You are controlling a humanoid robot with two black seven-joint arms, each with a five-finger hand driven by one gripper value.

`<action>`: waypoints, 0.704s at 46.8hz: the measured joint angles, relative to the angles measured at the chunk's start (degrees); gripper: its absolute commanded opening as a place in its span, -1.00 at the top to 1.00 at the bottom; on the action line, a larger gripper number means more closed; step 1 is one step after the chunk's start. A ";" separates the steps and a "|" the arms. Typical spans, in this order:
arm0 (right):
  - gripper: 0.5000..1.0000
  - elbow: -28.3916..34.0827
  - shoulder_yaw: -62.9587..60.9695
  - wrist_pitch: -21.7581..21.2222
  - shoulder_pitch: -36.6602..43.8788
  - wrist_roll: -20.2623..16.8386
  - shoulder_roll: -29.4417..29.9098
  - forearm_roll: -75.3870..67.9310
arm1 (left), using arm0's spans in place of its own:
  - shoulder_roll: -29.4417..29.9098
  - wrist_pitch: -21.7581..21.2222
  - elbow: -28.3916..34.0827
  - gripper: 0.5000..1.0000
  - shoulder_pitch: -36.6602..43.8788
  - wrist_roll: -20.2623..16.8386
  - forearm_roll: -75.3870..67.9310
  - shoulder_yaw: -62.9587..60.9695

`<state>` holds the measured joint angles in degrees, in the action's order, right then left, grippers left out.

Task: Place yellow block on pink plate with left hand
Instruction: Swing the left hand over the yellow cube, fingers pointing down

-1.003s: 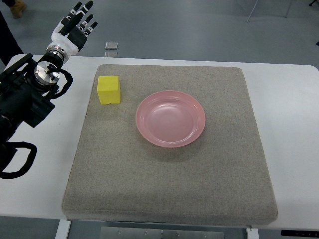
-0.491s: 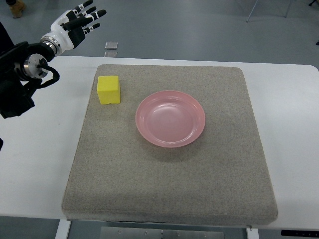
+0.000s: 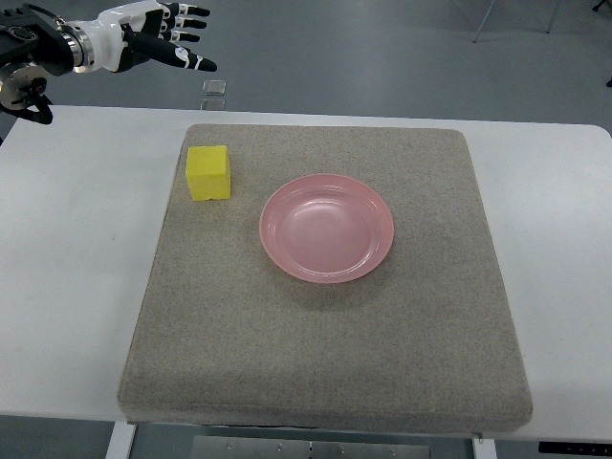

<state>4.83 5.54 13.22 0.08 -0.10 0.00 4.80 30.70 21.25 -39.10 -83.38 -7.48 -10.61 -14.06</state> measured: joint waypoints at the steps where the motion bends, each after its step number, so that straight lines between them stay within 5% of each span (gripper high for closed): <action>1: -0.69 0.00 0.00 0.00 0.01 0.00 0.00 0.00 | 0.54 0.52 -0.83 -0.97 -0.24 0.01 -2.44 -0.04; 16: -0.69 -0.01 0.00 0.00 0.00 0.01 0.00 0.00 | 4.35 4.57 -7.32 -0.96 -1.92 -0.68 -33.00 0.22; 33: -0.69 0.00 0.00 0.00 0.01 0.01 0.00 0.00 | 0.68 0.38 -9.63 -0.96 -1.32 -1.76 -43.61 0.59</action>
<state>4.83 5.54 13.22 0.09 -0.09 0.00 4.79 31.38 21.63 -48.73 -84.70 -9.23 -54.22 -13.46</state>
